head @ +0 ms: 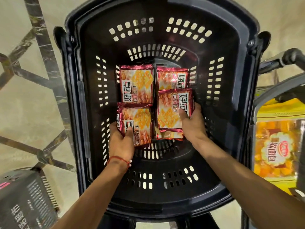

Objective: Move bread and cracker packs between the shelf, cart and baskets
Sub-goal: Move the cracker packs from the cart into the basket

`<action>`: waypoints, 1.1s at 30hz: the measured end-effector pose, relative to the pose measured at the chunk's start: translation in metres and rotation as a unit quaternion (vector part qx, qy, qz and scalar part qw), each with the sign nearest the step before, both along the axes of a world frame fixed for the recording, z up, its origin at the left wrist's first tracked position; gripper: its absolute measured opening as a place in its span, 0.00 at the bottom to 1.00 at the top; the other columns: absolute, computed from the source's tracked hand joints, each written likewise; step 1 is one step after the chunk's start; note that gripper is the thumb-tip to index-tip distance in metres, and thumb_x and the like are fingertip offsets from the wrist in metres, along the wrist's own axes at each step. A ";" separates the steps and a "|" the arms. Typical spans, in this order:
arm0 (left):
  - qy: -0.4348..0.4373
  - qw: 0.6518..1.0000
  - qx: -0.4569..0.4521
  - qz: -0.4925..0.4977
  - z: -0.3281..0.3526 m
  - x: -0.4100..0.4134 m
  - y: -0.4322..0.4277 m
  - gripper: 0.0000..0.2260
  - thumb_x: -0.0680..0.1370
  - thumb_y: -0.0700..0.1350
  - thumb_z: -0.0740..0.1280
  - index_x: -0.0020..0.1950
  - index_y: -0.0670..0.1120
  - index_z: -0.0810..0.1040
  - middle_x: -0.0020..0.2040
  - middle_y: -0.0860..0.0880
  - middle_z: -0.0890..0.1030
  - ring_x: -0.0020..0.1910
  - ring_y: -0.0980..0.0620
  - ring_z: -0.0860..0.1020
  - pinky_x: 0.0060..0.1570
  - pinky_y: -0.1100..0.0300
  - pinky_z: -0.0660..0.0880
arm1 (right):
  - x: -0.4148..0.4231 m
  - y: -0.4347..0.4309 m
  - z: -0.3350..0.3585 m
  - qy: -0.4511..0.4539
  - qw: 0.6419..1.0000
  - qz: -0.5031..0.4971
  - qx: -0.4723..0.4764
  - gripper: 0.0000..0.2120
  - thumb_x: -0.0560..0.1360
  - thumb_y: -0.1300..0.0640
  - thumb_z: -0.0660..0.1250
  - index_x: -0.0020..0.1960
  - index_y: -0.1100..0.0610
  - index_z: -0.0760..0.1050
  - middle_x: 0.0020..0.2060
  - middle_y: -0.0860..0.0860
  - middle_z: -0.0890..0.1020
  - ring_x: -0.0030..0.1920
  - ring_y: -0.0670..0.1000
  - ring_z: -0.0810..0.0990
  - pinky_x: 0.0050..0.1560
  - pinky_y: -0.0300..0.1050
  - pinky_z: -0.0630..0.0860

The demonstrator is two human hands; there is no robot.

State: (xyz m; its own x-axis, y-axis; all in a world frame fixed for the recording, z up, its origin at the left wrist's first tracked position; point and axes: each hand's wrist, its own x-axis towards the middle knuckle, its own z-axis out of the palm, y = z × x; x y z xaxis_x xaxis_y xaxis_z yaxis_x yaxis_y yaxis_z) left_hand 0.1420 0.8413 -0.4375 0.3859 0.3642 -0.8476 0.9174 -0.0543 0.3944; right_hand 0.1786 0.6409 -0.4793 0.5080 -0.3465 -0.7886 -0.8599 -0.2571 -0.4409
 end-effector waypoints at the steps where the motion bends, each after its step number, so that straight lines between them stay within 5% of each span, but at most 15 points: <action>1: -0.003 1.000 0.001 -0.005 -0.002 0.002 0.000 0.12 0.85 0.44 0.62 0.66 0.52 0.65 0.55 0.50 0.81 0.56 0.46 0.82 0.62 0.41 0.78 | 0.005 0.000 -0.004 -0.010 1.000 0.006 -0.007 0.23 0.85 0.55 0.65 0.77 0.52 0.64 0.67 0.50 0.80 0.66 0.51 0.78 0.68 0.50 0.74; 4: -0.011 1.000 -0.010 0.000 -0.010 0.007 0.003 0.13 0.85 0.43 0.62 0.69 0.50 0.65 0.56 0.50 0.81 0.57 0.45 0.82 0.62 0.42 0.78 | 0.025 0.005 -0.018 -0.022 1.000 -0.004 -0.005 0.22 0.85 0.55 0.65 0.77 0.53 0.64 0.67 0.50 0.80 0.67 0.51 0.77 0.68 0.49 0.73; 9: -0.040 0.999 -0.013 -0.019 -0.021 0.015 0.008 0.16 0.85 0.43 0.61 0.73 0.48 0.65 0.53 0.55 0.79 0.52 0.58 0.79 0.50 0.60 0.75 | 0.054 0.007 -0.046 -0.060 0.997 -0.049 0.010 0.19 0.84 0.57 0.65 0.73 0.57 0.66 0.61 0.49 0.80 0.63 0.50 0.78 0.71 0.52 0.73; 12: -0.040 0.999 -0.007 -0.030 -0.023 0.015 0.008 0.15 0.85 0.43 0.61 0.72 0.48 0.66 0.55 0.54 0.80 0.53 0.57 0.80 0.53 0.58 0.78 | 0.055 0.008 -0.055 -0.059 0.998 -0.020 0.015 0.26 0.84 0.54 0.67 0.78 0.57 0.63 0.70 0.53 0.77 0.71 0.53 0.75 0.75 0.57 0.70; 17: -0.033 0.999 -0.008 -0.006 -0.015 0.021 0.004 0.16 0.85 0.43 0.61 0.72 0.47 0.66 0.53 0.55 0.80 0.48 0.61 0.79 0.46 0.64 0.78 | 0.034 0.006 -0.020 -0.086 0.994 0.070 -0.001 0.39 0.82 0.62 0.67 0.85 0.52 0.48 0.81 0.48 0.61 0.76 0.43 0.64 0.71 0.32 0.63; 20: -0.034 0.999 -0.008 -0.005 -0.008 0.032 0.002 0.14 0.85 0.42 0.61 0.70 0.48 0.67 0.52 0.55 0.80 0.48 0.61 0.79 0.40 0.66 0.77 | 0.014 0.002 0.010 -0.097 0.984 0.140 -0.054 0.37 0.82 0.62 0.68 0.85 0.51 0.53 0.84 0.44 0.53 0.76 0.36 0.54 0.73 0.31 0.51; 25: -0.060 0.998 -0.004 -0.036 -0.016 0.068 0.003 0.16 0.85 0.45 0.62 0.73 0.51 0.68 0.61 0.50 0.80 0.57 0.54 0.80 0.52 0.56 0.80 | -0.006 0.003 0.035 -0.106 0.957 0.249 -0.102 0.30 0.82 0.58 0.68 0.82 0.52 0.63 0.81 0.44 0.60 0.78 0.46 0.63 0.67 0.19 0.47; 28: -0.060 0.996 0.020 -0.070 -0.038 0.090 0.002 0.19 0.80 0.56 0.65 0.70 0.55 0.71 0.68 0.49 0.76 0.67 0.48 0.75 0.68 0.42 0.73 | -0.004 0.006 0.037 -0.113 0.947 0.280 -0.104 0.29 0.82 0.55 0.67 0.81 0.53 0.64 0.80 0.45 0.61 0.77 0.48 0.65 0.72 0.35 0.58; 33: -0.056 0.983 0.102 -0.141 -0.068 0.110 0.001 0.20 0.83 0.52 0.63 0.72 0.43 0.69 0.67 0.43 0.77 0.67 0.43 0.76 0.69 0.43 0.72 | 0.005 0.012 0.029 -0.136 0.928 0.324 -0.126 0.28 0.81 0.57 0.68 0.80 0.55 0.66 0.78 0.48 0.66 0.76 0.49 0.65 0.73 0.48 0.67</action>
State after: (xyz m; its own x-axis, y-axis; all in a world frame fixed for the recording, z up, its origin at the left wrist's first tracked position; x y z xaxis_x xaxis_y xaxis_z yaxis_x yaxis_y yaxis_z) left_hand 0.2520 0.8424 -0.5056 0.5822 0.3883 -0.7143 0.8064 -0.3882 0.4461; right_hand 0.1838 0.6525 -0.4503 0.8421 -0.0562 -0.5363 -0.3556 -0.8056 -0.4739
